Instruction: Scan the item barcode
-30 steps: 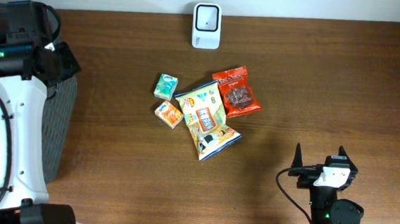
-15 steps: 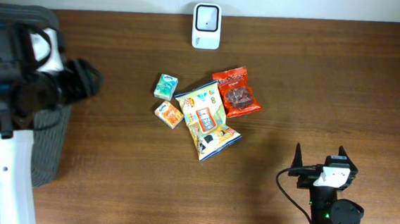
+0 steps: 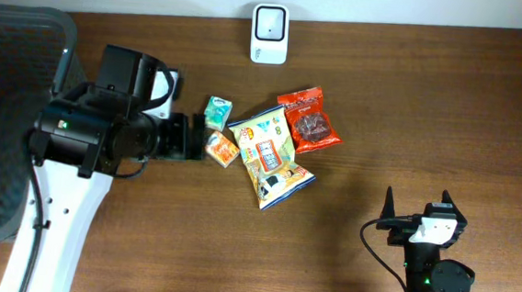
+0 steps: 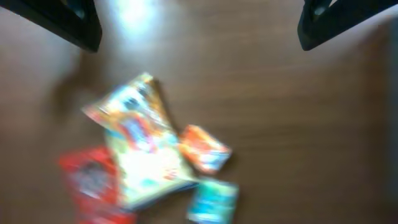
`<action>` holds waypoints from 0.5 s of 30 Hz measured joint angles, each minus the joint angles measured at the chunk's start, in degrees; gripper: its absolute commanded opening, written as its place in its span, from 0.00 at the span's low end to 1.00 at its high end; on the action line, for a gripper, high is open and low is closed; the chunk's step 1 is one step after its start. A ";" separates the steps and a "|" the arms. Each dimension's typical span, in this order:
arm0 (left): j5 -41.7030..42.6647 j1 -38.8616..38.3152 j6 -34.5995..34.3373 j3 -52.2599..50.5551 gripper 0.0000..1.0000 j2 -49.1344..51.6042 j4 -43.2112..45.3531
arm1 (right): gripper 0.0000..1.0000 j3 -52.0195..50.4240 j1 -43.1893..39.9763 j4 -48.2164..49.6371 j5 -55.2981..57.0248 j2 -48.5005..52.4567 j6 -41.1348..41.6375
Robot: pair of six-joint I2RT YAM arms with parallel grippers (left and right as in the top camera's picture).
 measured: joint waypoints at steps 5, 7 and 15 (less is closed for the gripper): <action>-7.93 0.04 -8.39 -0.35 0.99 0.00 1.22 | 0.98 0.00 0.00 0.00 0.00 0.00 0.02; -8.04 0.04 -9.77 -0.35 0.99 0.15 1.22 | 0.98 0.00 0.00 0.00 0.00 0.00 0.00; -8.09 0.04 -11.17 -0.35 0.99 2.58 1.18 | 0.99 0.00 0.00 2.23 -5.03 0.00 1.16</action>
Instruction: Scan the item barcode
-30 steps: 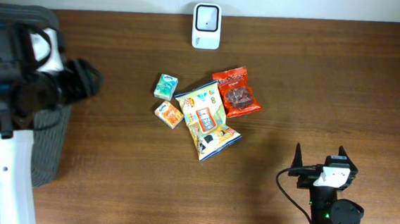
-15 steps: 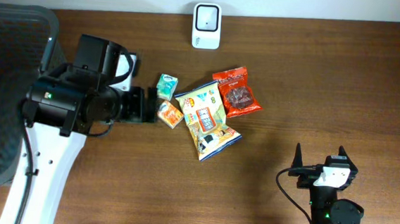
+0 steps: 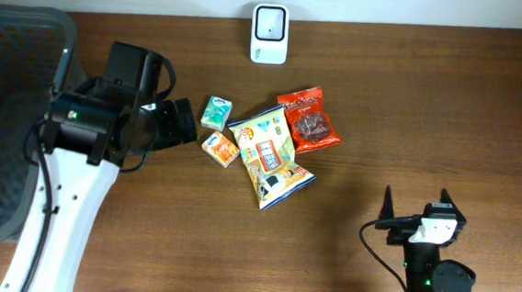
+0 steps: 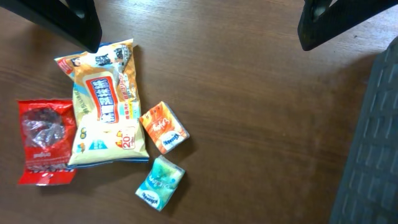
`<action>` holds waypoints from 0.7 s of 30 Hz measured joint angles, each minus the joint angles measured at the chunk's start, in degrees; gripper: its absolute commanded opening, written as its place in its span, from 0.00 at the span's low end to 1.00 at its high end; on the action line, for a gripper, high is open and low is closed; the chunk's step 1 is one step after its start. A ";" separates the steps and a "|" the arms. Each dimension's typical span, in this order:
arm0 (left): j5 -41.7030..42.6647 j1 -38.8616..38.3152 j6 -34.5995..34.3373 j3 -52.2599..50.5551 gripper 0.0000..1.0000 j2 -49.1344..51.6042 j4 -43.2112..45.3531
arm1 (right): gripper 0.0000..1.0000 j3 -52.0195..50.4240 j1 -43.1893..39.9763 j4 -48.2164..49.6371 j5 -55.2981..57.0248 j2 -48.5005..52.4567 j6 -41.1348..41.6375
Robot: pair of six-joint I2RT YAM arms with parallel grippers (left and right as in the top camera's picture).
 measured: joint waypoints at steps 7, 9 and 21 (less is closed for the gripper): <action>0.00 0.00 -0.17 -0.04 0.99 1.40 0.02 | 0.99 -0.15 0.04 7.13 -28.15 -0.02 5.97; 0.00 0.00 -0.17 -0.04 0.99 1.40 0.02 | 0.99 -0.22 0.04 9.31 -32.24 0.00 6.80; -0.17 0.00 -0.17 -0.11 0.99 1.49 0.00 | 0.99 22.95 0.04 6.86 -34.56 8.46 5.75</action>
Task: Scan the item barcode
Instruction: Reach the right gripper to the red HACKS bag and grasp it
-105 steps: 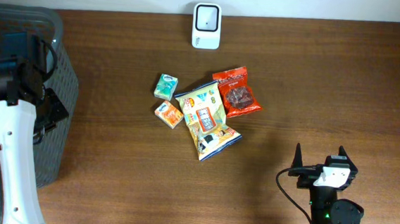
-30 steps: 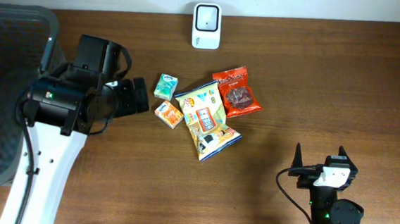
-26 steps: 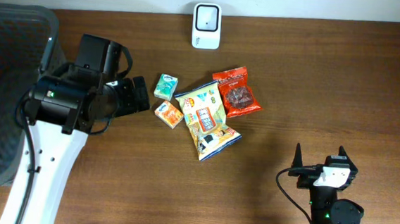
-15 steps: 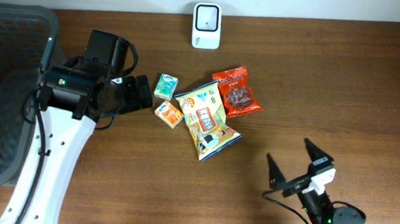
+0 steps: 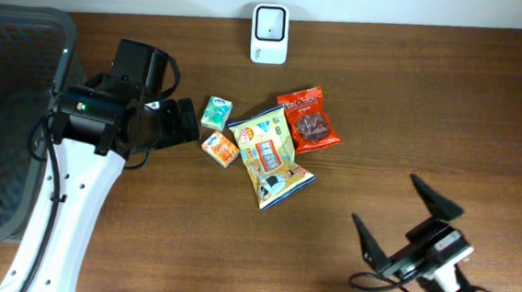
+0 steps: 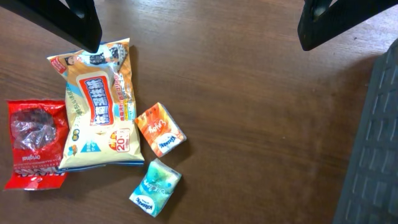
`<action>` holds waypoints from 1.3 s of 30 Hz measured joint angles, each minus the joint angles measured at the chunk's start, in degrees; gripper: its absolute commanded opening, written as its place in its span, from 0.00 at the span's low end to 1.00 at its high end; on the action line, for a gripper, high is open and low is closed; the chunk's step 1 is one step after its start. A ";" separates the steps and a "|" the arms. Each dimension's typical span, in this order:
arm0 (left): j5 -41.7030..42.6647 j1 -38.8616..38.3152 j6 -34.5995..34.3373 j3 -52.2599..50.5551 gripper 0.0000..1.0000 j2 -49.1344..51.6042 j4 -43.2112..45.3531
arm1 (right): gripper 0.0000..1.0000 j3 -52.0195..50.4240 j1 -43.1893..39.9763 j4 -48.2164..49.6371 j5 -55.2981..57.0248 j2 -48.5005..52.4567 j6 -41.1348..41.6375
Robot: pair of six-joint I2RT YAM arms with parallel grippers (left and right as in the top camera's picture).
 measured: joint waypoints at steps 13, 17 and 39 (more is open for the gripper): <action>0.00 0.00 0.00 -0.04 0.99 0.02 -0.13 | 0.98 40.26 0.15 -29.55 -39.04 55.15 -1.84; 0.00 0.00 0.00 -0.04 0.99 0.02 -0.11 | 0.98 40.44 2.45 -27.34 -42.99 65.99 2.75; 0.00 0.00 0.00 -0.04 0.99 0.02 -0.13 | 0.98 40.96 15.96 -25.73 17.77 89.57 21.94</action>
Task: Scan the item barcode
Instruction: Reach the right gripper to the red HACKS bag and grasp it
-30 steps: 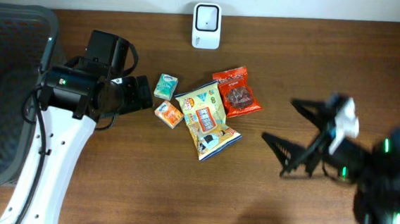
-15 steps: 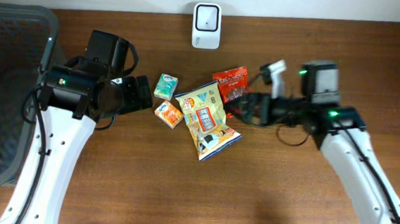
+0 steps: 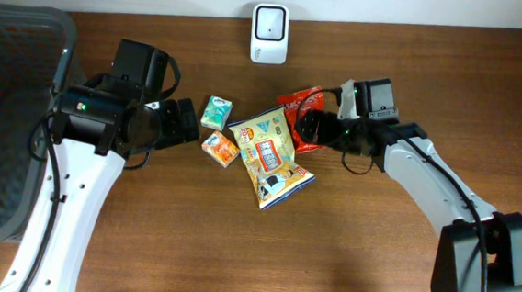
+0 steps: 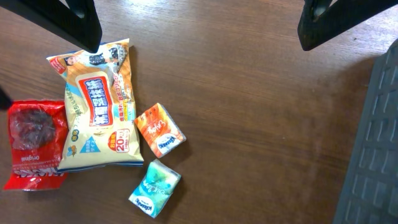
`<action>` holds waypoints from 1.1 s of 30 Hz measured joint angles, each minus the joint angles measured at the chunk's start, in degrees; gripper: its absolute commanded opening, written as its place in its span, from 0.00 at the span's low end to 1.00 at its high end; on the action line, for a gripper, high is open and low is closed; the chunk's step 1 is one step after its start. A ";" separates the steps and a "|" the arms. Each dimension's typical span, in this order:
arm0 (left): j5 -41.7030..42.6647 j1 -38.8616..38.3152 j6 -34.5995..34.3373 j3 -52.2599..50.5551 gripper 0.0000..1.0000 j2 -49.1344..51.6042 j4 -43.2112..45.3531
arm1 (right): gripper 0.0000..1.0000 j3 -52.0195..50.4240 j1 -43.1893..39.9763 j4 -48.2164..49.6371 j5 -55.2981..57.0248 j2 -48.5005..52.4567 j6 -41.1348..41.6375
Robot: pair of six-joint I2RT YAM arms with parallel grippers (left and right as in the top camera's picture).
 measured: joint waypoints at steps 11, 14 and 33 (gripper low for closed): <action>0.00 0.00 0.00 0.00 0.99 0.00 0.02 | 0.99 0.09 0.00 10.60 12.76 6.19 -5.22; 0.00 0.00 0.00 0.00 0.99 0.00 0.00 | 0.99 0.04 0.00 13.27 12.76 9.88 -6.80; 0.00 0.00 0.00 0.00 0.99 0.00 0.00 | 0.04 1.44 -3.37 13.16 0.52 13.70 -7.89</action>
